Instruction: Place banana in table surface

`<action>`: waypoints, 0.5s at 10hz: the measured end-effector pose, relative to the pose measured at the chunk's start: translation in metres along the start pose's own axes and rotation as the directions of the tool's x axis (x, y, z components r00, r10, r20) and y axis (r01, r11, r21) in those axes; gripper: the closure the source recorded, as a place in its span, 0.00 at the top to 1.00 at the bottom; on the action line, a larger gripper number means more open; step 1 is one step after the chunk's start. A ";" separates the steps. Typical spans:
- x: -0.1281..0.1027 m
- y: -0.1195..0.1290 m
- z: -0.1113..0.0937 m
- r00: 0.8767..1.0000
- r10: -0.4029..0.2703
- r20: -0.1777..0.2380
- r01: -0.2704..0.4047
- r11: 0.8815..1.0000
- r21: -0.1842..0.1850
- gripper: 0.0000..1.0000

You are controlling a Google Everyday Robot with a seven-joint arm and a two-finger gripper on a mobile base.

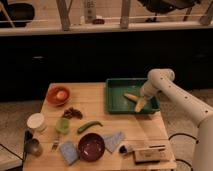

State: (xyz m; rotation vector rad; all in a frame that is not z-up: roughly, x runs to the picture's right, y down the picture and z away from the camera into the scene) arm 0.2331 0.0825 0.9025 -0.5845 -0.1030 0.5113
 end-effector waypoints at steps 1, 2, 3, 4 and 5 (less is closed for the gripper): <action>0.000 0.000 -0.001 1.000 -0.001 -0.001 0.001 1.000 0.001 0.80; 0.000 0.000 -0.001 1.000 -0.002 -0.002 0.002 1.000 0.001 0.80; 0.000 0.000 -0.002 1.000 -0.002 -0.002 0.002 1.000 0.001 0.80; 0.000 0.000 -0.002 1.000 -0.002 -0.002 0.002 1.000 0.001 0.80; 0.000 0.000 -0.002 1.000 -0.002 -0.003 0.002 1.000 0.001 0.80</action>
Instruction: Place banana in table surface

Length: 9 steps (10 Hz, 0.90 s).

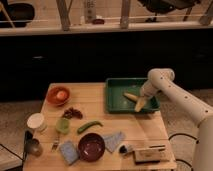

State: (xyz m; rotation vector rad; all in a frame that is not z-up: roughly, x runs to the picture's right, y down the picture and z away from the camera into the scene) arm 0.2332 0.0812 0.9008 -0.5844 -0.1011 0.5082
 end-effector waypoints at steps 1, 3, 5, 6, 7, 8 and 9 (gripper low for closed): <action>0.000 0.000 0.000 1.000 0.000 0.000 0.000 1.000 0.000 0.80; 0.000 0.000 0.000 1.000 0.000 0.000 0.000 1.000 0.000 0.80; 0.000 0.000 0.000 1.000 0.000 0.000 0.000 1.000 0.000 0.80; 0.000 0.000 0.000 1.000 0.000 0.000 0.000 1.000 0.000 0.80; 0.000 0.000 0.000 1.000 0.000 0.000 0.000 1.000 0.000 0.80; 0.000 0.000 0.000 1.000 0.000 0.000 0.000 1.000 0.000 0.80; 0.000 0.000 0.000 1.000 0.000 0.000 0.000 1.000 0.000 0.77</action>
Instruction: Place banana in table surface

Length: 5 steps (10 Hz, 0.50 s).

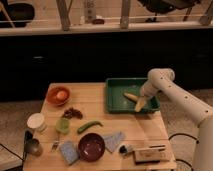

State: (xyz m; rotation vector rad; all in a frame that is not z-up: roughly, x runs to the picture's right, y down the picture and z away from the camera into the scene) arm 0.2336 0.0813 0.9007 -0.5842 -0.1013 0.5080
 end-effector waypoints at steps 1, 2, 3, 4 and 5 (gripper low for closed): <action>0.000 0.000 0.000 1.000 0.000 0.000 0.000 1.000 0.000 0.74; 0.000 0.000 0.000 1.000 0.000 0.000 0.000 1.000 -0.001 0.77; -0.002 0.006 -0.003 1.000 -0.022 0.018 0.023 1.000 -0.010 0.80; -0.001 0.015 -0.010 0.998 -0.045 0.043 0.046 0.999 -0.021 0.80; 0.001 0.029 -0.016 0.995 -0.073 0.069 0.075 0.997 -0.032 0.80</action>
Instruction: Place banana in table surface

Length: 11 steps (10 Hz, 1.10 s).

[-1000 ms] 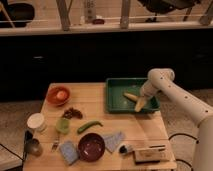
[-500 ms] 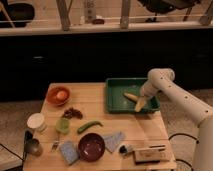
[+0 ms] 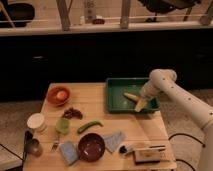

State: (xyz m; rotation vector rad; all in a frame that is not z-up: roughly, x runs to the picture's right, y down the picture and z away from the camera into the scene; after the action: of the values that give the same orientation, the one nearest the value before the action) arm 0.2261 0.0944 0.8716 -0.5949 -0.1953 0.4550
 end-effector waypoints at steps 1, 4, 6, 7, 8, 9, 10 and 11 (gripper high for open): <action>0.003 0.011 -0.005 1.000 -0.019 0.018 0.019 1.000 -0.009 0.80; 0.002 0.027 -0.009 0.997 -0.056 0.058 0.059 0.997 -0.042 0.80; 0.004 0.031 -0.012 0.996 -0.066 0.065 0.070 0.996 -0.052 0.80; 0.004 0.032 -0.015 0.995 -0.074 0.068 0.077 0.996 -0.049 0.80; 0.001 0.032 -0.019 0.994 -0.081 0.069 0.084 0.996 -0.043 0.80; 0.000 0.031 -0.024 0.994 -0.085 0.071 0.088 0.996 -0.030 0.80; 0.001 0.030 -0.029 0.994 -0.085 0.071 0.086 0.996 -0.014 0.80; -0.001 0.027 -0.035 0.994 -0.086 0.072 0.086 0.996 0.004 0.80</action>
State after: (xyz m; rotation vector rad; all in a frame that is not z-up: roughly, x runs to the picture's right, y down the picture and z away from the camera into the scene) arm 0.2267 0.0961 0.8273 -0.5674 -0.2884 0.3930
